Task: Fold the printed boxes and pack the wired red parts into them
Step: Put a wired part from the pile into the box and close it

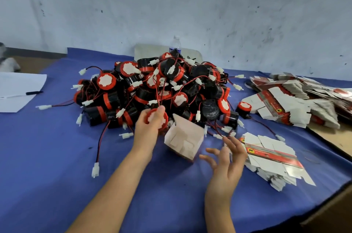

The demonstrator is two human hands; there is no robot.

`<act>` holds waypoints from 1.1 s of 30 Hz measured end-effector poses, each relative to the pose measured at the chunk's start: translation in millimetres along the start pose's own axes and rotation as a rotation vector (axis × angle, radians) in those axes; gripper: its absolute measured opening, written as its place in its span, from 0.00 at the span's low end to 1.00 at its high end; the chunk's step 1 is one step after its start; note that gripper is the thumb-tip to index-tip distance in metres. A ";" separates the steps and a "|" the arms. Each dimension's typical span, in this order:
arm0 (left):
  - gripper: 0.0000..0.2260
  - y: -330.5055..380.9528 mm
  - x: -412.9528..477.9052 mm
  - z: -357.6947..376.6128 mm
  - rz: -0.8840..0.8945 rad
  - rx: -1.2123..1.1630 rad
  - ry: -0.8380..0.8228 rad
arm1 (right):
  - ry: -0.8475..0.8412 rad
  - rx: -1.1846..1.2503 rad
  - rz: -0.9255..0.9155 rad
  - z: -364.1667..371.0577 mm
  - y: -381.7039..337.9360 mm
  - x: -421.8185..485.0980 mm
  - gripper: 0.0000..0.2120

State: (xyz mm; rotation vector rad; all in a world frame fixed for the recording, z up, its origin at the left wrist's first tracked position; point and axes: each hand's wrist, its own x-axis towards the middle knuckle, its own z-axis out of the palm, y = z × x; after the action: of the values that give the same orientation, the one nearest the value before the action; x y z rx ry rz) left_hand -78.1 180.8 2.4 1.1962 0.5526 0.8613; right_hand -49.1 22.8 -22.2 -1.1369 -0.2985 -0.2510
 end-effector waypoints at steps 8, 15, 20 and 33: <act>0.22 11.3 -41.7 -4.2 0.763 0.275 -0.137 | -0.256 -0.377 -0.387 5.8 1.9 -18.3 0.27; 0.20 -8.9 -53.0 9.7 0.916 0.537 -0.489 | -0.167 -0.217 -0.490 2.2 -5.4 -18.5 0.23; 0.28 -8.3 -52.2 7.5 0.853 0.562 -0.462 | -0.196 -0.437 -0.629 -3.8 -3.3 -18.2 0.21; 0.38 -14.6 -55.4 17.0 0.919 0.509 -0.602 | -0.046 -0.615 -0.627 -1.8 5.7 -13.8 0.30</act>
State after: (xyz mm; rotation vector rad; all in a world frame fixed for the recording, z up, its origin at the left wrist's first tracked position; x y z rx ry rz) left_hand -92.9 124.2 -10.1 2.1413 -0.3489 1.0644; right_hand -59.8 24.0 -32.7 -1.6337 -0.6462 -0.9171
